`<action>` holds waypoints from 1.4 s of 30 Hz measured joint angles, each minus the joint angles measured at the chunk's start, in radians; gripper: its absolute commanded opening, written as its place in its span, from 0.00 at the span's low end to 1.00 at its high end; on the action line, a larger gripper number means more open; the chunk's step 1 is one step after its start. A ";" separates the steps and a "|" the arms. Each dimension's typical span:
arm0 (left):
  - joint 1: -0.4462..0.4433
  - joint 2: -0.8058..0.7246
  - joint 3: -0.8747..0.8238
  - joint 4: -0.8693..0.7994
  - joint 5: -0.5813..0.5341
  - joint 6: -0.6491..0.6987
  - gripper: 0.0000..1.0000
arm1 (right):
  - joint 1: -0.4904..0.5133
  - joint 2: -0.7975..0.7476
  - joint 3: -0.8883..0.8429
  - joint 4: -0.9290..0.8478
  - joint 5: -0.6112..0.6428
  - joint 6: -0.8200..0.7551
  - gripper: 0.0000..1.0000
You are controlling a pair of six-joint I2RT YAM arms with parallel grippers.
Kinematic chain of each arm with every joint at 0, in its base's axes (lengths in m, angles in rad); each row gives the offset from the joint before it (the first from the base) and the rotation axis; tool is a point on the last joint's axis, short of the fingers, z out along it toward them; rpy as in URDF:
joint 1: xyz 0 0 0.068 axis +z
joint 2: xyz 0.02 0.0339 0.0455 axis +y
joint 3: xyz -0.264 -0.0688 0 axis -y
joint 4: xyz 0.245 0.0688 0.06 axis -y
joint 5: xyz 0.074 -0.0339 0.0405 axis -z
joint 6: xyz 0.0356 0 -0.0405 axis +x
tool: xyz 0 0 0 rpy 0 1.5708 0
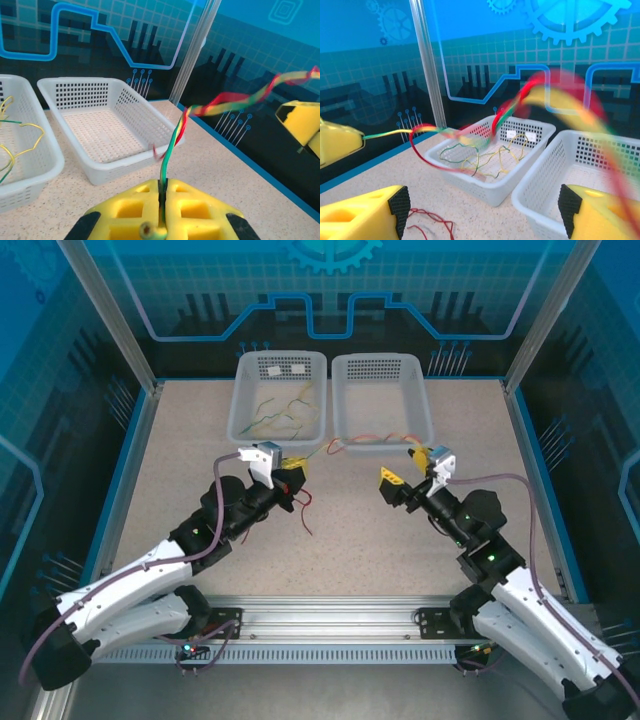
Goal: Untangle the cables
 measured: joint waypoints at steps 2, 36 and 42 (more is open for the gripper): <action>0.003 0.000 0.000 -0.010 -0.002 0.008 0.00 | -0.044 -0.013 -0.013 -0.013 -0.061 0.005 0.75; 0.073 0.059 -0.010 -0.048 -0.026 0.044 0.00 | 0.290 0.357 0.092 -0.265 -0.423 -0.256 0.90; 0.073 0.066 -0.010 -0.048 -0.026 0.046 0.00 | 0.242 0.318 0.145 -0.269 -0.402 -0.194 0.85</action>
